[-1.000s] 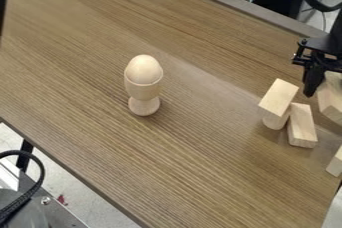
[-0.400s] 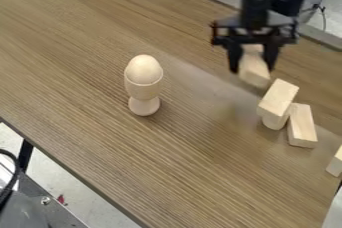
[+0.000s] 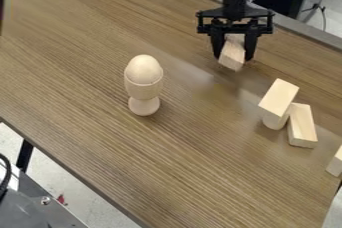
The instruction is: Move the block to the left
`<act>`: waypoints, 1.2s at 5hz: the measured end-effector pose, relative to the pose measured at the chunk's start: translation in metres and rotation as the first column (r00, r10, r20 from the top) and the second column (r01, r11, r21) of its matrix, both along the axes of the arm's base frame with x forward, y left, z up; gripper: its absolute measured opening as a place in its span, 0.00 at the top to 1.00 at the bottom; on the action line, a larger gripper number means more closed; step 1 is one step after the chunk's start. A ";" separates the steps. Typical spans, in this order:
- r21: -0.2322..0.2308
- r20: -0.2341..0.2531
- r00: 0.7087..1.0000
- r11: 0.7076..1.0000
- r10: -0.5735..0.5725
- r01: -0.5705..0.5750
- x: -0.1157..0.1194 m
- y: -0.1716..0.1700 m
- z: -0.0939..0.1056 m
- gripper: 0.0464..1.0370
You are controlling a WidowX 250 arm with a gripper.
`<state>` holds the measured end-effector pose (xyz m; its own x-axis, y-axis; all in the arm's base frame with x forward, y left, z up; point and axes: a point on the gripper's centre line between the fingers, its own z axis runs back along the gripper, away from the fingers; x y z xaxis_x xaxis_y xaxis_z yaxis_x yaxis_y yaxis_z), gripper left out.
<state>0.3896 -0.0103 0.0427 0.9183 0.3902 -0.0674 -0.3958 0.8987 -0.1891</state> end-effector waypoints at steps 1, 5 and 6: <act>0.064 0.093 0.988 0.991 -0.125 0.120 0.004 0.008 -0.019 0.44; 0.095 0.172 0.978 0.990 -0.115 0.100 -0.012 0.010 -0.020 0.05; 0.112 0.119 0.988 0.990 -0.103 0.089 -0.021 0.013 -0.018 0.05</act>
<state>0.3685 0.0027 0.0247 0.9505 0.2986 0.0864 -0.2860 0.9490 -0.1329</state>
